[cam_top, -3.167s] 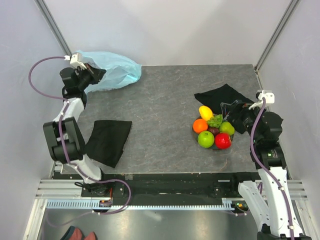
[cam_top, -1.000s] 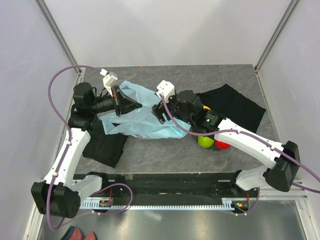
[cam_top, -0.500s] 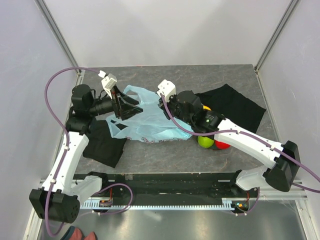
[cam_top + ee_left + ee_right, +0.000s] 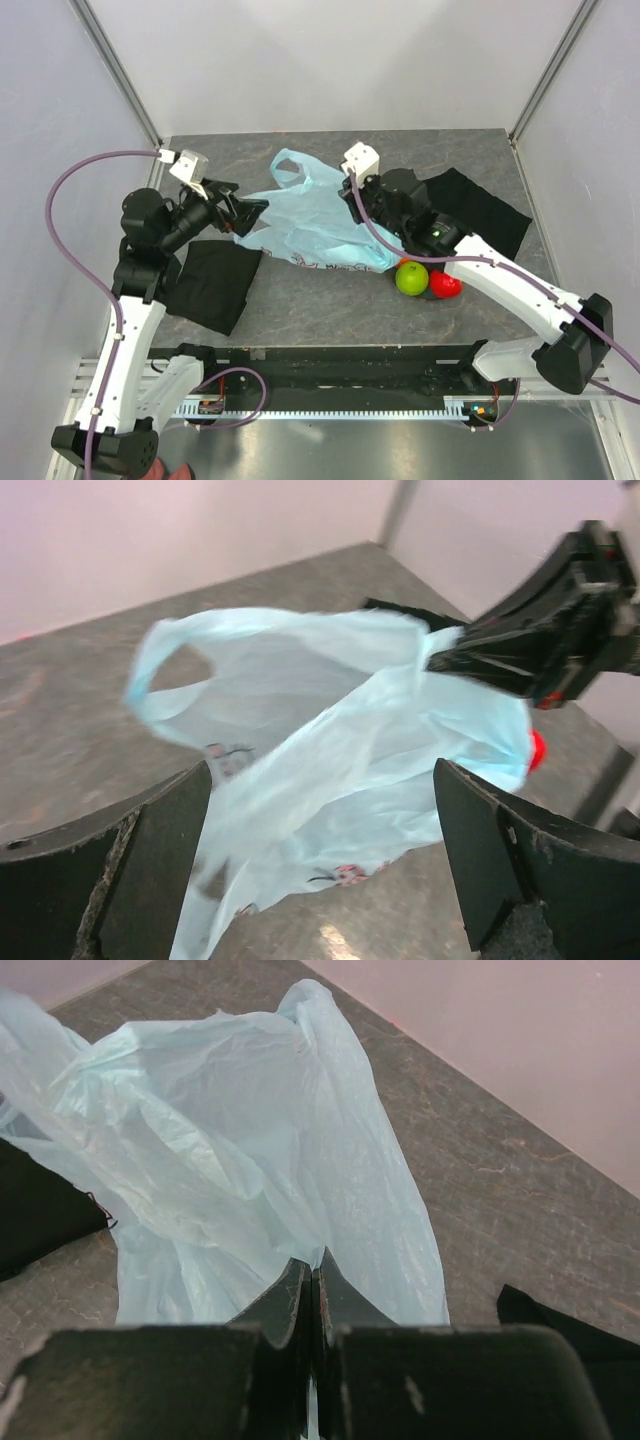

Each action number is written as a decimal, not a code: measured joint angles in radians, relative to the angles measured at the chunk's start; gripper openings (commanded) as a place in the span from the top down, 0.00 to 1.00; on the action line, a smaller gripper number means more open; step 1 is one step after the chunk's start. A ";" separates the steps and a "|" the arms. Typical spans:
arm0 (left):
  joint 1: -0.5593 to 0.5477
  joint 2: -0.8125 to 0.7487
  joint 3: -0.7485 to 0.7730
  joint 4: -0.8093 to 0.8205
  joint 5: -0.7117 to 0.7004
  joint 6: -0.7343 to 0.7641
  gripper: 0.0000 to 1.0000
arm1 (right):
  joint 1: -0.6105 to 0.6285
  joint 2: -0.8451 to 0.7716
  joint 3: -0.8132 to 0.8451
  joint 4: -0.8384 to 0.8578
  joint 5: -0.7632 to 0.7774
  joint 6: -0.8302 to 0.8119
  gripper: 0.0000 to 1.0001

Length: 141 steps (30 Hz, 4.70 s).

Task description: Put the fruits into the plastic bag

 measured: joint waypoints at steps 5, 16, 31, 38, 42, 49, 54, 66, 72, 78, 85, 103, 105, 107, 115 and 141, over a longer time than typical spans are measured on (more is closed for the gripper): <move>0.002 -0.045 0.023 -0.042 -0.190 0.032 0.01 | -0.081 -0.051 0.000 -0.009 -0.086 -0.042 1.00; 0.076 0.011 0.092 -0.090 -0.286 0.058 0.01 | -0.147 -0.160 0.006 -0.128 -0.338 -0.182 1.00; 0.119 -0.042 0.092 -0.080 -0.072 0.069 0.01 | -0.299 -0.012 0.214 -0.370 -0.732 -0.267 1.00; 0.122 -0.095 0.092 -0.079 -0.078 0.087 0.01 | -0.349 0.015 0.216 -0.424 -0.794 -0.278 1.00; 0.124 -0.053 0.092 -0.079 0.031 0.097 0.01 | -0.369 0.012 0.216 -0.429 -0.827 -0.279 1.00; 0.124 0.074 0.078 -0.072 0.277 0.100 0.01 | -0.388 0.011 0.216 -0.436 -0.897 -0.284 1.00; 0.123 0.070 0.032 -0.064 0.323 0.119 0.01 | -0.413 0.011 0.225 -0.444 -0.969 -0.286 1.00; 0.123 0.088 -0.055 -0.022 0.312 0.154 0.01 | -0.464 0.011 0.281 -0.445 -1.154 -0.285 1.00; 0.121 0.104 -0.055 0.018 0.316 0.151 0.02 | -0.464 0.011 0.281 -0.447 -1.209 -0.282 1.00; 0.111 0.101 -0.074 0.036 0.314 0.150 0.17 | -0.465 0.011 0.284 -0.451 -1.229 -0.281 1.00; 0.074 0.101 -0.100 0.038 0.325 0.132 0.95 | -0.465 0.014 0.286 -0.451 -1.231 -0.275 1.00; 0.064 0.151 -0.045 0.019 0.224 0.058 0.98 | -0.466 0.078 0.294 -0.397 -0.928 -0.122 0.22; 0.064 0.153 -0.031 0.009 0.188 0.040 0.98 | -0.467 0.072 0.294 -0.385 -0.885 -0.099 0.16; 0.066 0.154 -0.011 0.000 0.144 0.014 0.99 | -0.467 0.060 0.292 -0.372 -0.823 -0.079 0.13; 0.085 0.198 0.096 -0.045 -0.034 -0.092 0.98 | -0.467 -0.019 0.254 -0.343 -0.541 0.040 0.13; 0.095 0.394 0.234 0.028 -0.166 -0.277 0.98 | -0.402 -0.071 -0.120 -0.488 0.120 0.399 0.22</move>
